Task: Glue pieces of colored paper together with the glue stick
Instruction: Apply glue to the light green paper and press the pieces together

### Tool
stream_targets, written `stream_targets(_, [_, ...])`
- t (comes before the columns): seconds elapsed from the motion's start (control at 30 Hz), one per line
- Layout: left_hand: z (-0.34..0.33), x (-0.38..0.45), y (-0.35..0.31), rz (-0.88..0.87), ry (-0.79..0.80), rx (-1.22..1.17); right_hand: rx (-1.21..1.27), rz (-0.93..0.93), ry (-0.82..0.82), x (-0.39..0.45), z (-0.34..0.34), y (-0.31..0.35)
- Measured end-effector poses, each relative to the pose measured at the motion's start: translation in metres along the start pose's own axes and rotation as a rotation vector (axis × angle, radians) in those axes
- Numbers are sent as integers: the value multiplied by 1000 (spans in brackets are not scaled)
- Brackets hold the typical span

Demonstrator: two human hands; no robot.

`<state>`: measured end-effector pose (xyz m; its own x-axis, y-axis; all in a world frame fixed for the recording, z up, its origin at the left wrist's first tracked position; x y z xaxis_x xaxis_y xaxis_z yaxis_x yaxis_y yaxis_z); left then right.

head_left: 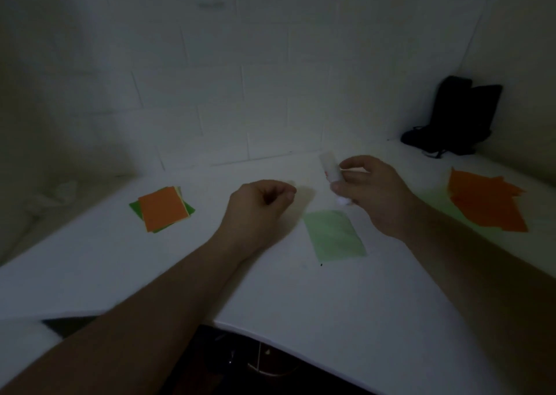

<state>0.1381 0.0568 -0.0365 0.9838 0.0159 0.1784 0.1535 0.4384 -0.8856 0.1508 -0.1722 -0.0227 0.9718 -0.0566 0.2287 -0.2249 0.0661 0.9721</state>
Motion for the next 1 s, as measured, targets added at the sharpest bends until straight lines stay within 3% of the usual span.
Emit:
stream_targets(0.23, [2, -5, -3, -21, -43, 68, -308, 92, -66, 41, -34, -24])
stream_targets(0.5, [-2, -7, -8, 1, 1, 125, -421, 97, -53, 39, -33, -22])
stream_targets(0.6, [0, -8, -7, -28, -13, 150, -440, 191, -95, 25, -2, -4])
stream_targets(0.67, [0, -9, -10, -55, -24, 143, -592, 271, -159, 14, 36, 14])
stream_targets(0.77, [-2, -14, -17, -108, -59, 186, -839, 224, -196, -4, 105, 25])
stream_targets(0.87, [-5, -19, -26, -208, -97, 338, -1023, 45, -46, -22, 159, 14])
stream_targets(0.93, [-13, -21, -34, -309, -55, 465, -1163, -90, 131, -33, 171, 9])
stream_targets(1.0, [-28, -26, -47, -348, 17, 516, -1157, -154, 199, -37, 173, 8])
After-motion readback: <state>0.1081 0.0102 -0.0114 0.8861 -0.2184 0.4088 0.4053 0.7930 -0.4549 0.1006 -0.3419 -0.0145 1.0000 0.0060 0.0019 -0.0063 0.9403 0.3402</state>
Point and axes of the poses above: each hand's wrist, its own x-axis towards the middle knuckle, its own z-axis out of the back of the hand, y = z × x, the point moved 6 cm from there along x, towards the middle knuckle, and after that the axes turned 8 degrees about z, right-handed, at the moved point
